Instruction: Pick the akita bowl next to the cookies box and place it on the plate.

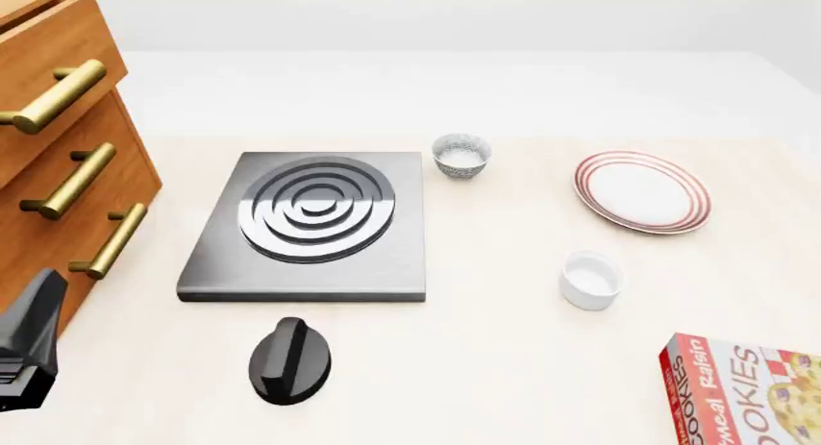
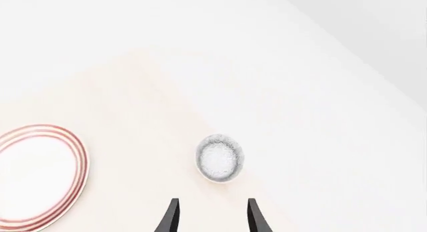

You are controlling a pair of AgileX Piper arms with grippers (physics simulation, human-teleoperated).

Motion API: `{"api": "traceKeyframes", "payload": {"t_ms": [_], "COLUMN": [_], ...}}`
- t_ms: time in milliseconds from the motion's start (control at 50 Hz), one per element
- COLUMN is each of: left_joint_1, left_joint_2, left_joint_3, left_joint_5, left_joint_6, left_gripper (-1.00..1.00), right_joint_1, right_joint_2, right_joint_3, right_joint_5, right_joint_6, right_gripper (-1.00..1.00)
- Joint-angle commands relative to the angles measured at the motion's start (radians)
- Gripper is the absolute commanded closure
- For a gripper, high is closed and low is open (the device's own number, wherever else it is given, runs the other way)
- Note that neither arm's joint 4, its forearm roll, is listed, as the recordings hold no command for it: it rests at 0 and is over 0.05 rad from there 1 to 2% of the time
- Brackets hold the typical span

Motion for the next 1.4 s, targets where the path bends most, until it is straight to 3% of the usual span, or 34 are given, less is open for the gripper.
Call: {"api": "traceKeyframes", "payload": {"t_ms": [20, 420, 860, 1400], "left_joint_1": [0.000, 0.000, 0.000, 0.000], "left_joint_2": [0.000, 0.000, 0.000, 0.000], "left_joint_3": [0.000, 0.000, 0.000, 0.000], "left_joint_5": [0.000, 0.000, 0.000, 0.000], "left_joint_6": [0.000, 0.000, 0.000, 0.000], "left_gripper": [-1.00, -1.00, -1.00, -1.00], "right_joint_1": [-0.059, -0.144, -0.149, -0.161], "right_joint_2": [0.128, 0.329, 0.419, 0.534], "right_joint_3": [-0.115, -0.231, -0.307, -0.344], "right_joint_5": [0.037, 0.038, 0.045, 0.015], "right_joint_6": [0.005, 0.035, 0.108, 0.134], "right_gripper": [-1.00, -1.00, -1.00, -1.00]}}
